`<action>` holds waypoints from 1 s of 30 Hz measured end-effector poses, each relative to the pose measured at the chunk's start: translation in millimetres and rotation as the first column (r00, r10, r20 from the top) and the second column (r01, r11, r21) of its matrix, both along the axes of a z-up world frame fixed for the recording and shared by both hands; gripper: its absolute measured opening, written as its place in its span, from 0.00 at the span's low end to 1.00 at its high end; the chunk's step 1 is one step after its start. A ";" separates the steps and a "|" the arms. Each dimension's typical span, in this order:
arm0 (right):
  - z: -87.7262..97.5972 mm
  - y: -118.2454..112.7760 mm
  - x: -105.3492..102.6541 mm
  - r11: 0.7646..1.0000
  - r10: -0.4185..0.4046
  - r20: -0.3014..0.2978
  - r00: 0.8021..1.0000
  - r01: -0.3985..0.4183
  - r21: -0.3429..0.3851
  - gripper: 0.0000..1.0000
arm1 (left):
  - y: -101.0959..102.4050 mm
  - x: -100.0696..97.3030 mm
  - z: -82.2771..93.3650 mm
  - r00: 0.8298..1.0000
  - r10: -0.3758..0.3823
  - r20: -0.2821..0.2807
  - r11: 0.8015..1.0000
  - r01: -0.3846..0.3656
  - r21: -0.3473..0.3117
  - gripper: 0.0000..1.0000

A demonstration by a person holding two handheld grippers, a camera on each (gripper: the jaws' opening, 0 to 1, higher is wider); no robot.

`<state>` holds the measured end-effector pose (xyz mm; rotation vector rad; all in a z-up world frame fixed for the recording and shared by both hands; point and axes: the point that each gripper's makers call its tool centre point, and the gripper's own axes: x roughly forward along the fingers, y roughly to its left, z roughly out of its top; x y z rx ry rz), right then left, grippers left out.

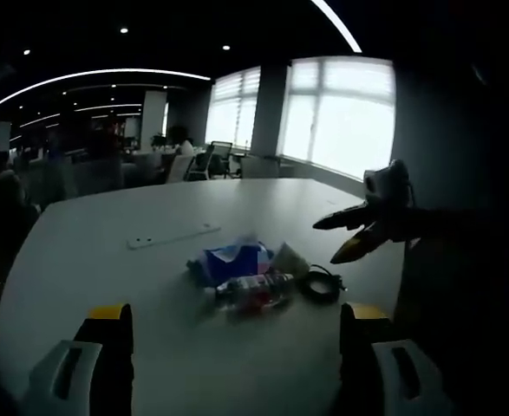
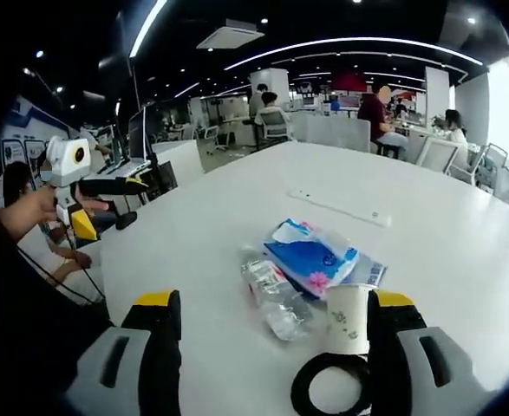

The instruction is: Arrange the tabletop items into an orderly group along one side of the table until the central work area is clear of visible clutter.

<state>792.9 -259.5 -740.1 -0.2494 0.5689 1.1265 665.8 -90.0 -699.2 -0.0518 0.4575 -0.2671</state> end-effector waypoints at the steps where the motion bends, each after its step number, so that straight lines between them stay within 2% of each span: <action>1: -1.2 1.7 -0.4 1.000 0.007 -0.005 1.000 -0.008 -0.003 0.81 | -0.4 -0.5 0.3 1.000 0.001 0.001 1.000 -0.001 -0.002 0.98; 9: -24.3 29.0 5.3 0.991 0.115 -0.025 0.993 -0.117 -0.070 0.74 | -3.9 -4.6 1.4 1.000 0.003 -0.001 1.000 -0.003 -0.007 0.98; 15: -43.0 42.1 15.3 0.981 0.153 -0.048 0.987 -0.158 -0.114 0.68 | -4.9 -6.0 2.9 1.000 0.002 -0.002 1.000 -0.002 0.000 0.98; 17: -50.6 46.9 13.9 0.976 0.169 -0.076 0.983 -0.177 -0.126 0.67 | -3.9 -5.7 4.0 1.000 0.008 0.001 1.000 -0.008 -0.003 0.98; 20: -63.2 56.9 14.8 0.965 0.200 -0.081 0.976 -0.210 -0.158 0.63 | -2.4 -4.9 5.0 1.000 0.015 0.004 1.000 -0.015 -0.003 0.98; 30: -90.5 66.4 9.1 0.939 0.234 -0.156 0.960 -0.265 -0.219 0.59 | 0.3 -2.1 5.4 0.999 0.036 0.005 0.999 -0.036 -0.012 0.97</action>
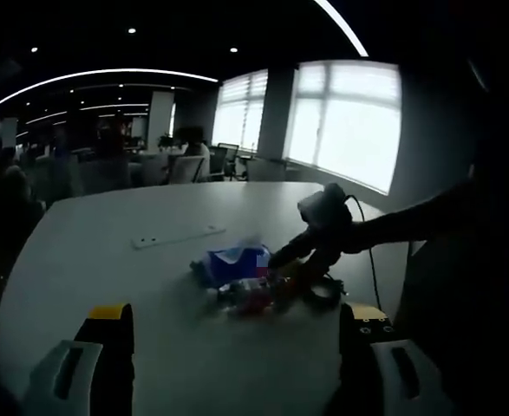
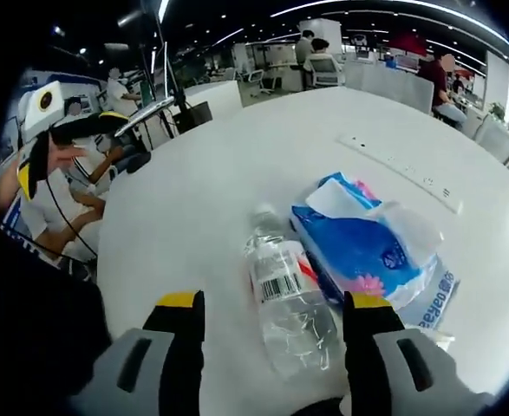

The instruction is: Arrange the tabletop items into an orderly group along one side of the table until the central work area is clear of visible clutter.

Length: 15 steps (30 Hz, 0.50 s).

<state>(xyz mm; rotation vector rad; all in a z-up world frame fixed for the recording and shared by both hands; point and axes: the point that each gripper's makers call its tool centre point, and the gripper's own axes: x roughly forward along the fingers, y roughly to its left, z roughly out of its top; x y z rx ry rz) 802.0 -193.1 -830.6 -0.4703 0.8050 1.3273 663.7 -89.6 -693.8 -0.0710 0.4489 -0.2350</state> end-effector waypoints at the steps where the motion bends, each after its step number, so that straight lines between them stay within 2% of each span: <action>1: -3.5 1.3 0.1 1.000 0.005 -0.003 1.000 -0.005 -0.010 0.59 | 0.7 0.4 0.2 1.000 0.002 0.003 1.000 -0.002 0.001 0.97; 8: -16.5 8.6 -1.6 0.998 0.037 -0.015 0.999 -0.037 -0.042 0.58 | 4.2 2.2 -0.4 1.000 0.016 0.005 1.000 -0.016 -0.005 0.97; 13: -19.4 14.1 -4.1 0.996 0.063 0.007 0.998 -0.062 -0.060 0.56 | 8.7 2.3 -0.6 0.999 0.031 0.006 1.000 -0.031 -0.004 0.97; 15: -23.1 14.4 0.8 0.995 0.071 0.009 0.997 -0.070 -0.067 0.56 | 10.7 2.3 0.3 0.999 0.040 0.010 0.999 -0.040 -0.009 0.97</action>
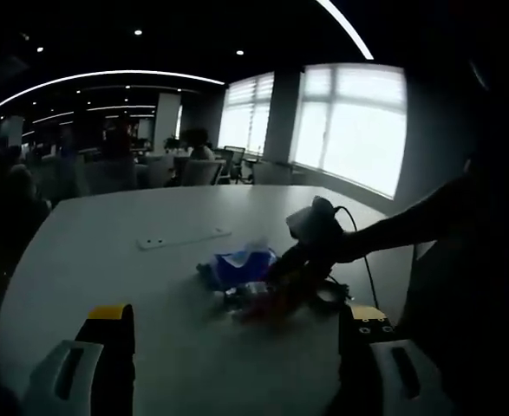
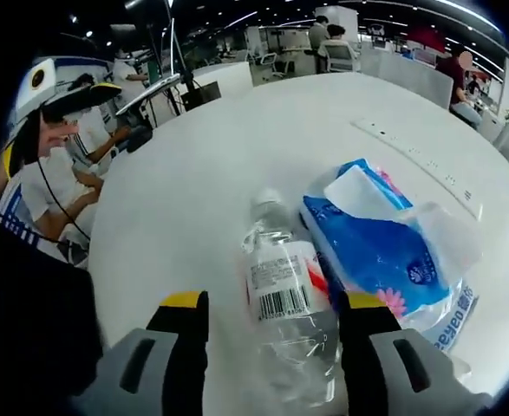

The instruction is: Arrange the tabletop items into an orderly group along one side of the table until the central work area is clear of visible clutter.

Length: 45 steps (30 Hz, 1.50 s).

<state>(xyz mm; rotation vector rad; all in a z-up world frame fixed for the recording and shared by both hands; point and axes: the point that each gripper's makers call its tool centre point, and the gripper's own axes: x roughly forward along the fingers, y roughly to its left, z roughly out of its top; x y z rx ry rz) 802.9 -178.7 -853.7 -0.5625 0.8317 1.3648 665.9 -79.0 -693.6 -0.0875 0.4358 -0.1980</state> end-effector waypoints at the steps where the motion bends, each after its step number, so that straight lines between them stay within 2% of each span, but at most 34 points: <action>1: -2.2 -0.1 0.9 1.000 0.003 0.003 1.000 -0.003 -0.006 0.55 | 0.9 -0.2 0.4 1.000 0.002 0.002 1.000 -0.002 0.001 0.97; 8: -11.6 3.3 6.7 0.999 0.039 0.050 0.998 -0.037 -0.037 0.48 | 6.2 -2.6 -1.6 1.000 0.018 -0.004 1.000 -0.018 -0.012 0.96; 11: -14.8 3.3 10.9 0.997 0.058 0.107 0.993 -0.052 -0.059 0.40 | 7.7 -2.8 -3.0 1.000 0.019 -0.011 1.000 -0.019 -0.012 0.95; 16: -18.2 3.0 10.4 0.997 0.063 0.086 0.994 -0.059 -0.051 0.40 | 9.5 -0.8 -2.5 1.000 0.024 -0.006 1.000 -0.024 -0.019 0.95; 28: -15.4 3.4 9.0 0.995 0.097 0.116 0.989 -0.093 -0.041 0.35 | 3.3 5.9 -7.4 1.000 0.009 -0.014 0.999 -0.009 -0.037 0.93; 34: -13.6 2.9 9.0 0.998 0.061 0.110 0.992 -0.058 -0.027 0.33 | 0.8 7.4 -7.3 1.000 0.002 -0.012 0.999 -0.003 -0.041 0.93; 45: -7.8 -0.7 2.4 0.998 0.069 0.126 0.990 -0.066 -0.023 0.31 | 0.9 5.6 -5.9 1.000 0.007 -0.012 0.999 -0.008 -0.043 0.92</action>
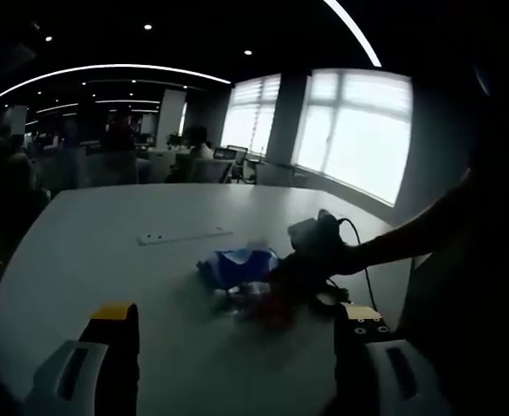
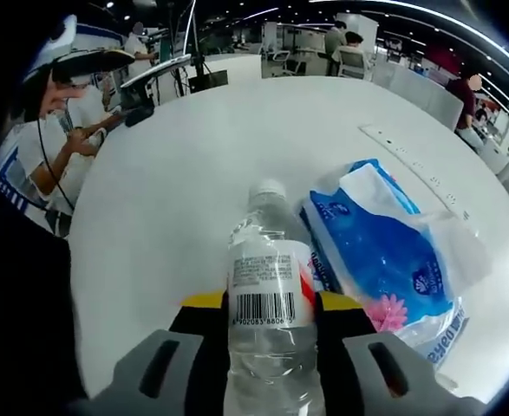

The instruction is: Arrange the tabletop items into an orderly group along one side of the table until the central work area is clear of visible clutter.

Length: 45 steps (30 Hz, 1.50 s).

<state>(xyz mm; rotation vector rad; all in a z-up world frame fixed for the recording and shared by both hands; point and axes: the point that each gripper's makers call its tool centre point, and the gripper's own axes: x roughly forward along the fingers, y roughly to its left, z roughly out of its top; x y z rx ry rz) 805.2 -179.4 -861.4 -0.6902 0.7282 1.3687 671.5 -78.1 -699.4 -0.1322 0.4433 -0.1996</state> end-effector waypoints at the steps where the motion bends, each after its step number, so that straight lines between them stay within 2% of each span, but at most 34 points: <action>1: 1.0 -0.5 -0.3 1.000 -0.002 -0.003 1.000 0.002 0.002 0.31 | 0.7 -0.1 -0.4 1.000 0.001 0.000 1.000 -0.001 0.000 0.92; 11: 15.7 0.5 -1.4 0.998 -0.029 -0.004 1.000 0.029 0.048 0.30 | -3.6 3.4 -2.6 1.000 -0.017 0.001 1.000 0.017 -0.012 0.91; 16: 21.7 -1.0 -5.7 0.996 -0.037 0.000 0.999 0.036 0.077 0.30 | -7.6 10.5 -4.4 0.999 -0.033 -0.001 0.999 0.033 -0.016 0.89; 28: 50.6 -3.9 -22.7 0.982 -0.068 0.017 0.998 0.064 0.178 0.30 | -20.8 29.7 -5.8 0.997 -0.079 0.000 0.996 0.079 -0.038 0.85; 35: 85.1 -6.8 -35.0 0.962 -0.089 0.032 0.996 0.077 0.263 0.30 | -24.0 41.6 -4.1 0.997 -0.081 0.013 0.993 0.082 -0.081 0.82; 45: 118.7 -7.3 -50.5 0.931 -0.111 0.052 0.992 0.086 0.354 0.30 | -21.0 58.6 8.1 0.997 -0.067 0.045 0.981 0.074 -0.178 0.73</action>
